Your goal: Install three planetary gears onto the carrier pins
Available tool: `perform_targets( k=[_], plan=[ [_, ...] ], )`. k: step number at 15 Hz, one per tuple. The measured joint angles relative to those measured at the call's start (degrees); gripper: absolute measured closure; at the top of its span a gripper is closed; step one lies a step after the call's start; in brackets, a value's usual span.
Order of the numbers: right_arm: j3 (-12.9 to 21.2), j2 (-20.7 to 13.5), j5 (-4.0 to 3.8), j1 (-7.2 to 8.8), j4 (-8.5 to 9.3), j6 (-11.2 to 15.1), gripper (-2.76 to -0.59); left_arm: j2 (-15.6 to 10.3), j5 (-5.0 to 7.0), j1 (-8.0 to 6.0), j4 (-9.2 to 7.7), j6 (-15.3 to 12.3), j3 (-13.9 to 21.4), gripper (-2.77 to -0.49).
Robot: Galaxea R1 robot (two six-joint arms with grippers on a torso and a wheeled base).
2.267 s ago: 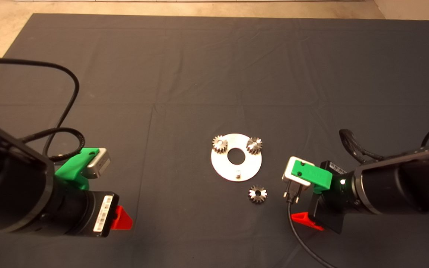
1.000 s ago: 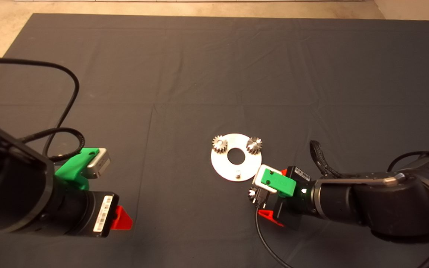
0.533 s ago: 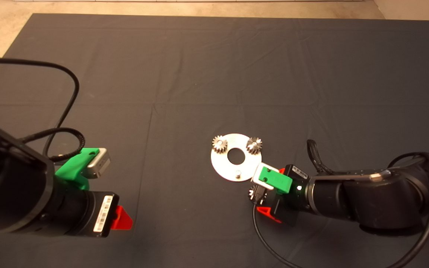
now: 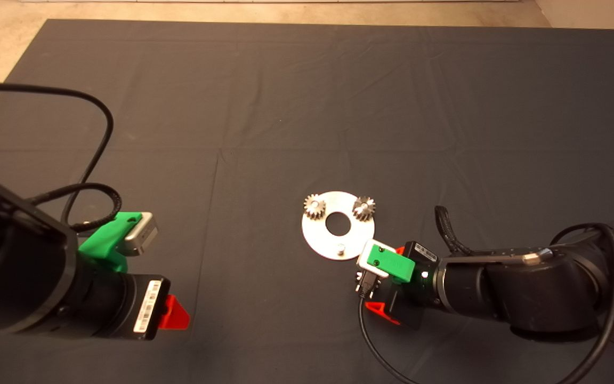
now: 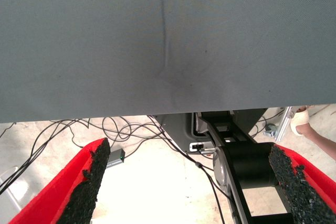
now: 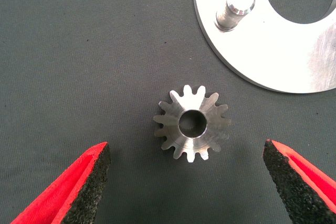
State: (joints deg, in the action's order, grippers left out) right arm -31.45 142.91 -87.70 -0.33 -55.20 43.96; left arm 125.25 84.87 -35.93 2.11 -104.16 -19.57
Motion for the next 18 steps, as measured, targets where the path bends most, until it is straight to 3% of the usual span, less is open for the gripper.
perform_targets(
  k=[7, 10, 18],
  plan=[
    [-2.31, 0.12, 0.0, -0.47, -0.07, -0.02, -2.15, 0.0, -0.01, 0.02, 0.0, -0.02, 0.09, -2.17],
    [-4.64, 0.44, 0.73, -1.1, -0.12, 0.0, -2.15, 0.0, -0.04, 0.02, 0.01, -0.02, 0.09, -2.17],
    [-4.64, 2.38, 1.15, -1.1, -0.22, -0.02, -2.15, 0.0, -0.04, 0.02, 0.0, -0.02, 0.11, -2.17]
  ],
)
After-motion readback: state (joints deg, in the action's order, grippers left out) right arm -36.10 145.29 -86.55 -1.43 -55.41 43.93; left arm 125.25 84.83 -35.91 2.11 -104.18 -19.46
